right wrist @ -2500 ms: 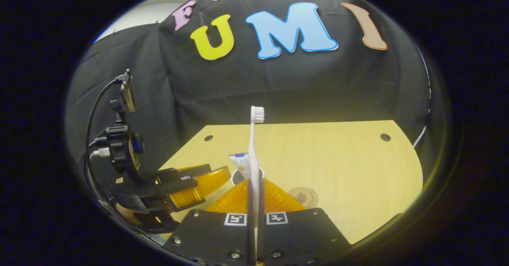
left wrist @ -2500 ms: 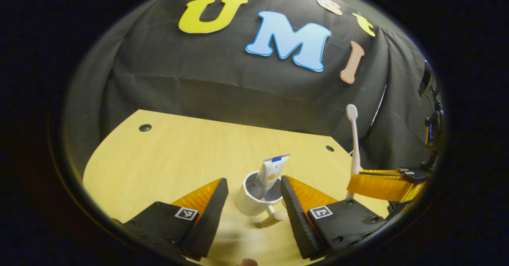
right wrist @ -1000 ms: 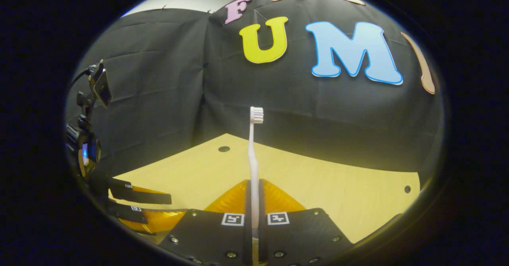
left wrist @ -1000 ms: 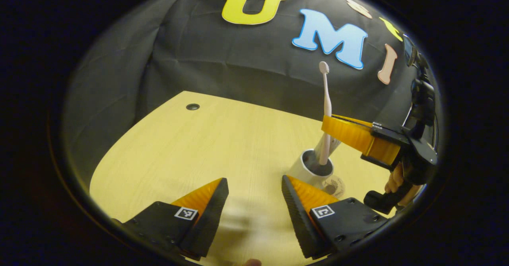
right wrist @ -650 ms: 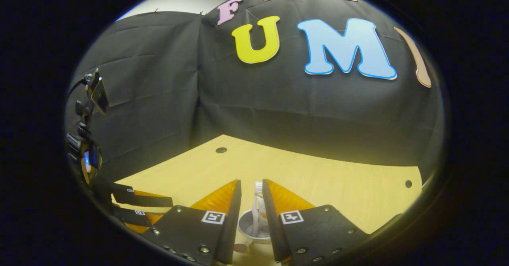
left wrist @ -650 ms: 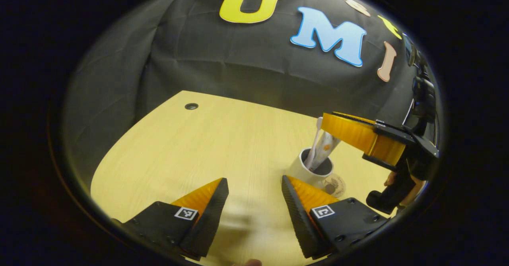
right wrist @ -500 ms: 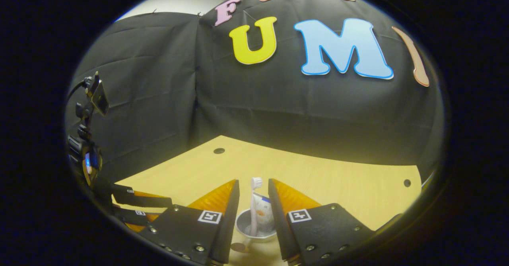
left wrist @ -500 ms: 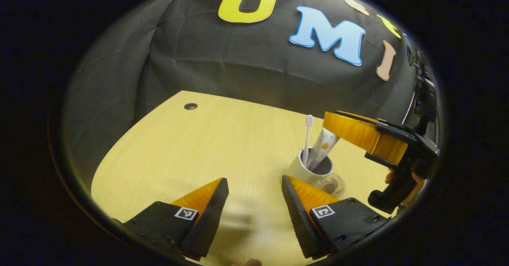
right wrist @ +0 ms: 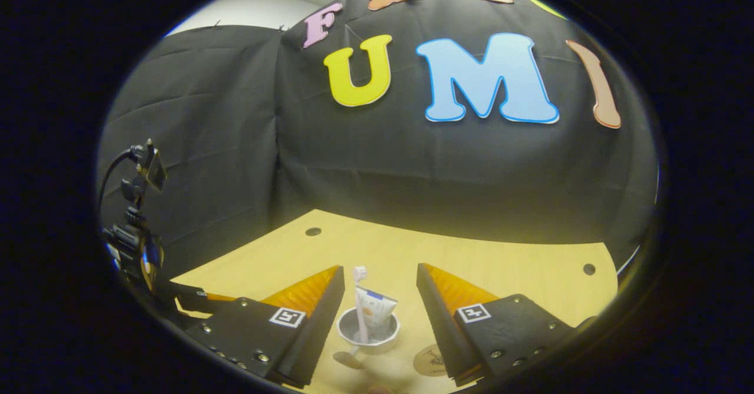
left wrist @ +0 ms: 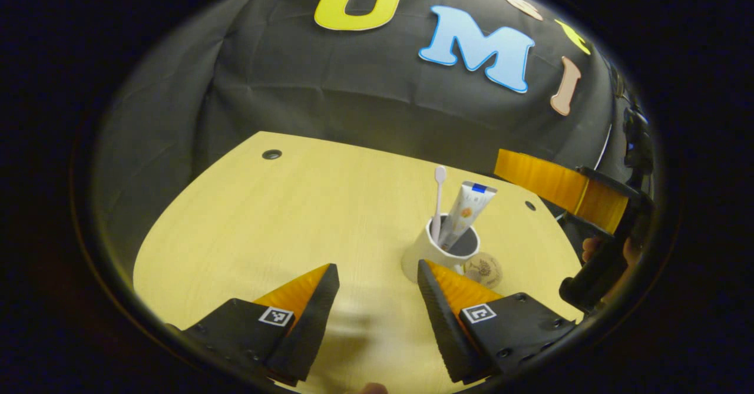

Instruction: Put the toothbrush and toothpaste on the desktop into the cup, then pick up the cup and place it on the coaster on the desktop.

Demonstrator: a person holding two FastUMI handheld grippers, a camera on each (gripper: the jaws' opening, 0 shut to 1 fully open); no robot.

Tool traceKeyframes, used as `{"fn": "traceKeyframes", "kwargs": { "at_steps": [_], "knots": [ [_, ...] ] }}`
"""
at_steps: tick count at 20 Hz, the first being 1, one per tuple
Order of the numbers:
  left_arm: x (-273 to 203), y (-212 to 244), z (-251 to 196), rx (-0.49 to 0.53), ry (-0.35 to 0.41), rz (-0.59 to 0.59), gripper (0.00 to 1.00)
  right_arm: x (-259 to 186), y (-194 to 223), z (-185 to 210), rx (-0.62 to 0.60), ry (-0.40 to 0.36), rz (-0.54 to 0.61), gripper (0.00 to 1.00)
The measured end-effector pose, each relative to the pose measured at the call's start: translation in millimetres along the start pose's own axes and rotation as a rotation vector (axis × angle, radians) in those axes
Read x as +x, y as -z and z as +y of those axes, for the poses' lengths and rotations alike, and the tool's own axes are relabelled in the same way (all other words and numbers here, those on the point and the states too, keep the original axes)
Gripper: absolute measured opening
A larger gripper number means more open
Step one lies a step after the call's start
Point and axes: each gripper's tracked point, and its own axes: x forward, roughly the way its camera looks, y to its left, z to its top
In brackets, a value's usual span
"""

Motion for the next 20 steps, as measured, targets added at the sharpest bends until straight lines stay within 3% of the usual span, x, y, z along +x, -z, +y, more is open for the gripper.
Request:
{"fn": "traceKeyframes", "kwargs": {
  "at_steps": [7,8,9,10,13,14,17,20],
  "knots": [
    [-0.5,2.1,-29.5,-0.033,0.057,0.036,0.9,-33.7,-3.9,-34.7,0.049,0.097,-0.001,0.75],
    [-0.8,0.8,-34.9,-0.027,0.065,0.042,0.91,-38.7,-2.0,-40.7,0.057,0.112,0.003,0.79],
    [1.3,0.3,-39.2,-0.018,0.069,0.047,0.91,-44.8,-1.3,-45.8,0.066,0.125,0.004,0.75],
    [2.7,0.1,-44.7,-0.008,0.074,0.055,0.9,-48.6,0.9,-52.3,0.076,0.138,0.003,0.78],
    [5.2,2.3,-64.7,0.01,0.105,0.089,0.89,-64.7,7.5,-66.9,0.105,0.174,0.017,0.79],
    [7.1,4.9,-72.8,0.017,0.116,0.111,0.89,-70.6,10.3,-73.9,0.108,0.19,0.02,0.75],
    [14.8,10.7,-87.7,0.046,0.127,0.16,0.9,-89.6,20.9,-89.0,0.116,0.239,0.029,0.79],
    [22.2,19.4,-97.1,0.054,0.133,0.219,0.9,-108.0,31.0,-102.5,0.129,0.281,0.043,0.74]
  ]
}}
